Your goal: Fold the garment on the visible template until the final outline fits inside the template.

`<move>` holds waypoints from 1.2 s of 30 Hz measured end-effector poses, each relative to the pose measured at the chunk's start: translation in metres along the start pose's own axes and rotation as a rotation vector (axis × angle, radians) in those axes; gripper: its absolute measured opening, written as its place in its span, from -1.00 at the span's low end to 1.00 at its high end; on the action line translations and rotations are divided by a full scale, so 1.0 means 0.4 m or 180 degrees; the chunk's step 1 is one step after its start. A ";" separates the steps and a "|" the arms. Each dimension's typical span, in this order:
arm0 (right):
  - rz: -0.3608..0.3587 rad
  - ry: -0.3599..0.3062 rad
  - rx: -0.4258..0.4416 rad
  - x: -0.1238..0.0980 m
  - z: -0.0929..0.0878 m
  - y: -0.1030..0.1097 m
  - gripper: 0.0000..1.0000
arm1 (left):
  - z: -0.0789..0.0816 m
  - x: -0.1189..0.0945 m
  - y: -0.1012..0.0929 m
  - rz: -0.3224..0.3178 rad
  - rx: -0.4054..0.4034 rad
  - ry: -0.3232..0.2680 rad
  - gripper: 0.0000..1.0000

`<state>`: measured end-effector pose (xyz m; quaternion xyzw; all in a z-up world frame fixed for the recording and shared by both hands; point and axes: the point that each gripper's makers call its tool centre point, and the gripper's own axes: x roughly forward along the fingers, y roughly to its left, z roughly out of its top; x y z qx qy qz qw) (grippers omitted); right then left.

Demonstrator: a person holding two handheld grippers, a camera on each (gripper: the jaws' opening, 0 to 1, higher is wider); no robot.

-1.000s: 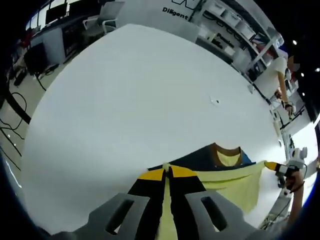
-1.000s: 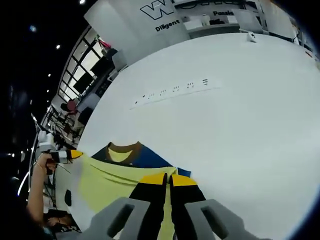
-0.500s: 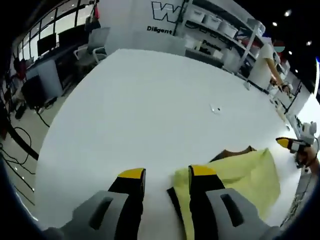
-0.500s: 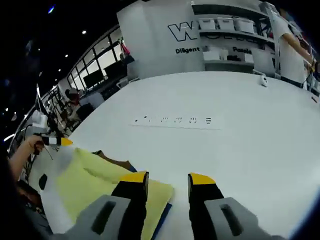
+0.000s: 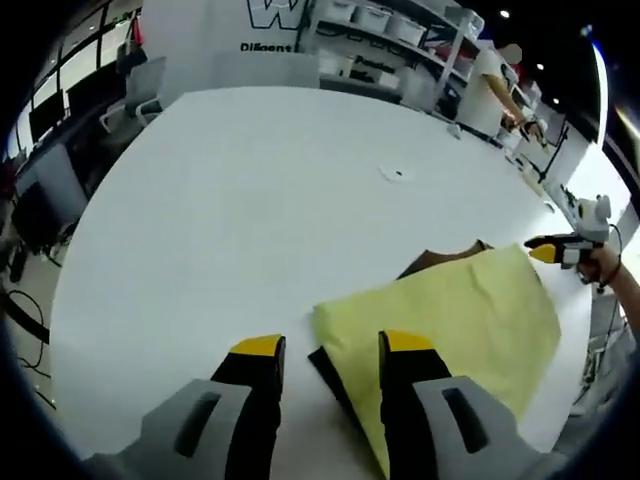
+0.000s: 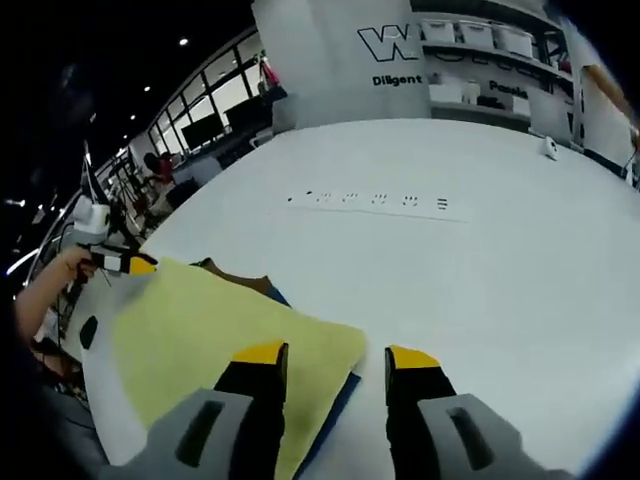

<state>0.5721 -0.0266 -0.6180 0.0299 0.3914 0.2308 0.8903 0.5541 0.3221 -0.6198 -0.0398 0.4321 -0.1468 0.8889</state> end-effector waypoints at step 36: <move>-0.0066 -0.0224 -0.0196 -0.011 0.071 -0.022 -1.00 | 0.110 0.011 0.032 -0.0167 0.0386 -0.0321 -0.85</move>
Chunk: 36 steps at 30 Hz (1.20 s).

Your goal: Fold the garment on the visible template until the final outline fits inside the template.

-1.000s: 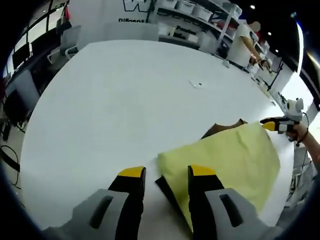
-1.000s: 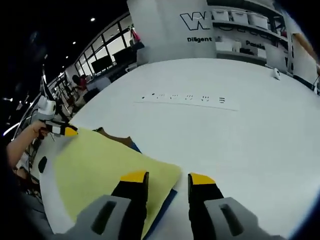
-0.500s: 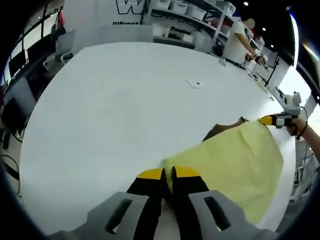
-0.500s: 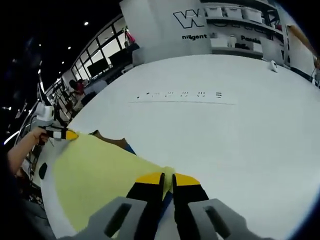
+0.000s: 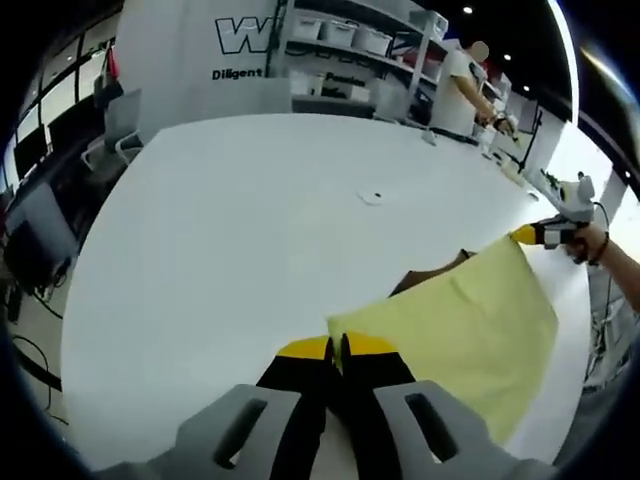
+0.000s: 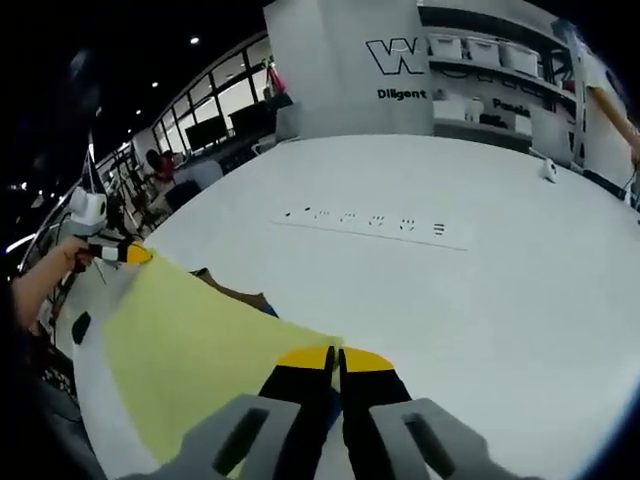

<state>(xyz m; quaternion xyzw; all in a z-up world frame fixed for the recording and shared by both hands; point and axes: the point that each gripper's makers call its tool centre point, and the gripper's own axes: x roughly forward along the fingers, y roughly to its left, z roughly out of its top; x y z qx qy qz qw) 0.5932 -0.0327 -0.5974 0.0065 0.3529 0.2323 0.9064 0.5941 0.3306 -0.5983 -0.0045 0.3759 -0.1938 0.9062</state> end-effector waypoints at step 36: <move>-0.0255 -0.0156 0.0370 0.032 -0.017 -0.034 0.12 | -0.028 0.021 0.044 0.0451 0.0036 0.0047 0.00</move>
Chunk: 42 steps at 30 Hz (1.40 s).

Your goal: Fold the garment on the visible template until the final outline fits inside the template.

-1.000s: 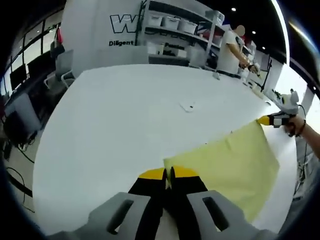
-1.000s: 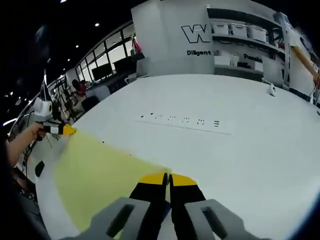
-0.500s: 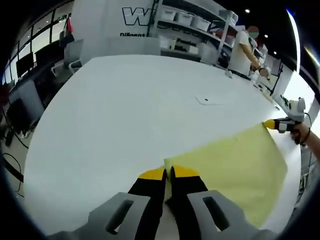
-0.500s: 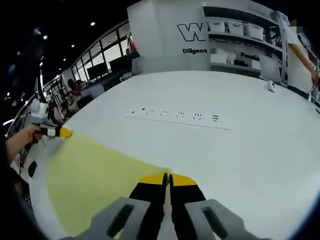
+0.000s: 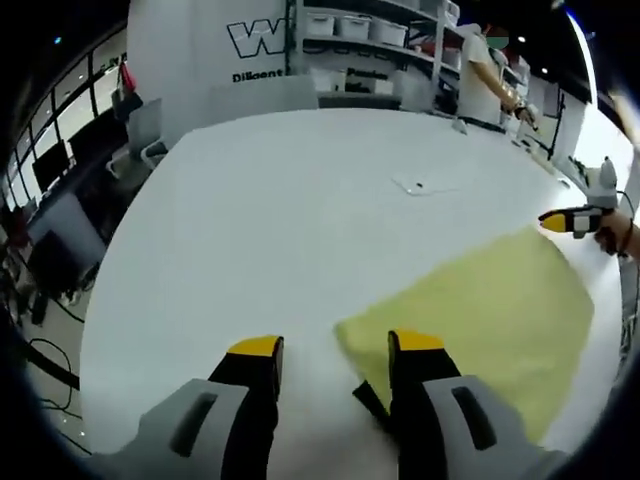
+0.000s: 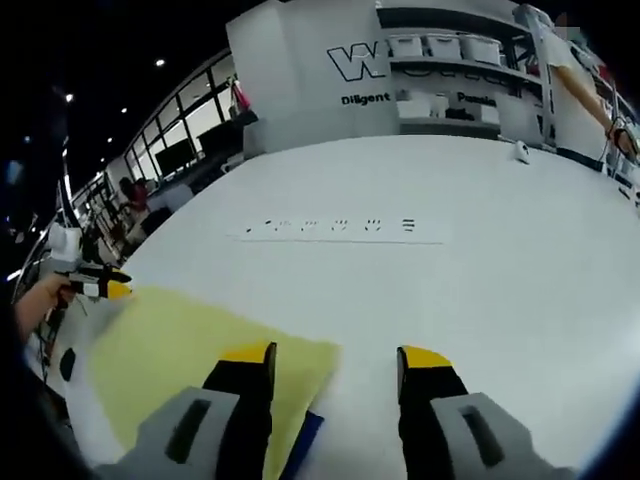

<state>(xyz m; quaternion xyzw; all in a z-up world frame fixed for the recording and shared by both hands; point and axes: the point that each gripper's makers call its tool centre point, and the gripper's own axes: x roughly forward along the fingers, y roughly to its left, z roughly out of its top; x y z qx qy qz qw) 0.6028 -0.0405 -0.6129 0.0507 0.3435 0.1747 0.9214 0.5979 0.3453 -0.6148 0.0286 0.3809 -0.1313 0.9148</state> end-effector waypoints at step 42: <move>0.0491 0.0446 0.0009 -0.169 -0.221 0.180 0.21 | -0.192 -0.197 -0.154 -0.0453 -0.0361 0.0156 0.08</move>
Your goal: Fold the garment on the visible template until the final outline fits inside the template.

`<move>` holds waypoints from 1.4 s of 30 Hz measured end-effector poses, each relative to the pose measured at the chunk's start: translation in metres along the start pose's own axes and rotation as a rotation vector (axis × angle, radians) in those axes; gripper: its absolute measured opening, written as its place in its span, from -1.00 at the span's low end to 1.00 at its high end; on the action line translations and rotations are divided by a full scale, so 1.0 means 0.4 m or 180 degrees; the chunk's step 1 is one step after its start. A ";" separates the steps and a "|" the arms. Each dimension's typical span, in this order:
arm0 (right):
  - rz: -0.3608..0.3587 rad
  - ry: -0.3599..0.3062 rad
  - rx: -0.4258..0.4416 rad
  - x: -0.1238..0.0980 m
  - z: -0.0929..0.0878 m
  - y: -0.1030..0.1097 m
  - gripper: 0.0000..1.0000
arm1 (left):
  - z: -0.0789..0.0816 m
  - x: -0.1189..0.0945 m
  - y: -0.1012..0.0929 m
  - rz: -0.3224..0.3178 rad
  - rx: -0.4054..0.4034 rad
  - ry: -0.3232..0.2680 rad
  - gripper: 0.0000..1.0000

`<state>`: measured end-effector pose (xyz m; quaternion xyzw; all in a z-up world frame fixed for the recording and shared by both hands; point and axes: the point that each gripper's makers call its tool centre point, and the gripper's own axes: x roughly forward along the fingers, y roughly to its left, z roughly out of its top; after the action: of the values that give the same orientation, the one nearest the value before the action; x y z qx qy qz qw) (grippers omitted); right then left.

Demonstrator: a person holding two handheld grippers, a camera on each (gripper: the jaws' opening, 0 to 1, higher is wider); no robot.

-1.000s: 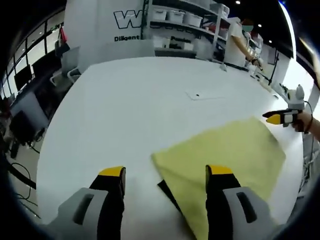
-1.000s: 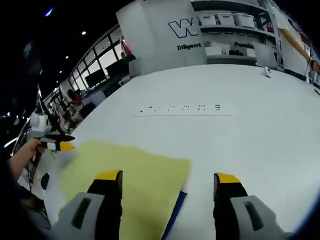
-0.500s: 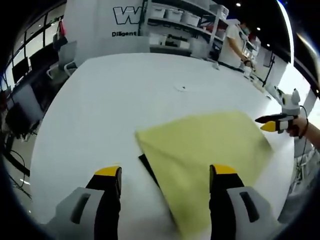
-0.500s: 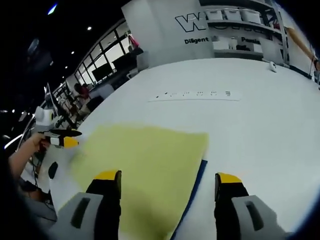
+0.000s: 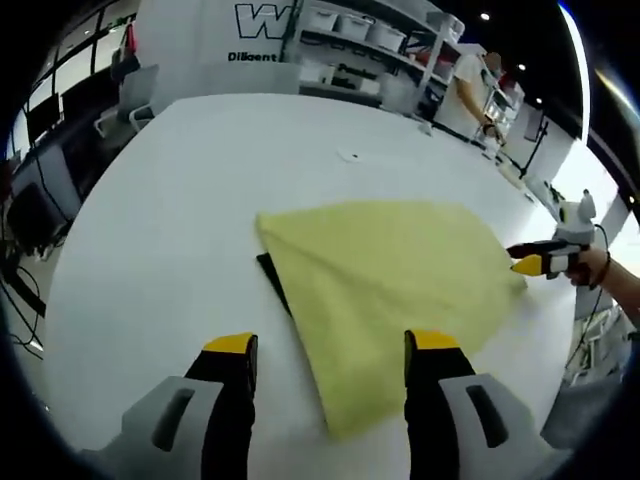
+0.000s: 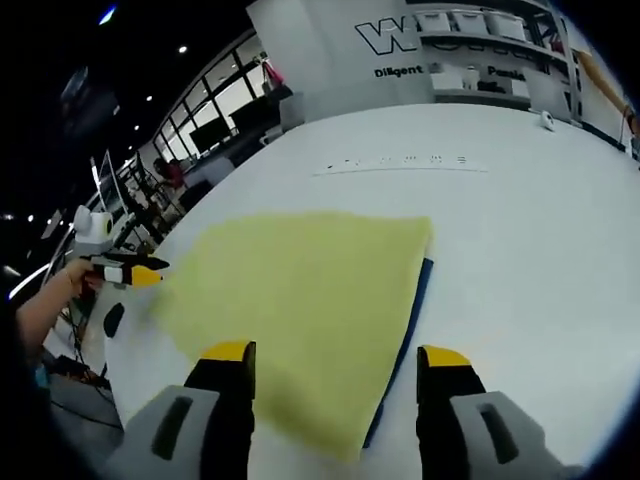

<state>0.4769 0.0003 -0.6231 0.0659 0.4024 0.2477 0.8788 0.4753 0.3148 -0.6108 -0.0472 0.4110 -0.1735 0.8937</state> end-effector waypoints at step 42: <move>-0.0138 0.0128 -0.0164 -0.097 -0.115 -0.014 -1.00 | -0.137 -0.029 -0.027 0.0066 0.0065 0.0268 -0.86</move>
<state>0.4236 -0.0273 -0.6293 0.0296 0.4148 0.2401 0.8772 0.4244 0.3121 -0.6360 -0.0265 0.4470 -0.1702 0.8778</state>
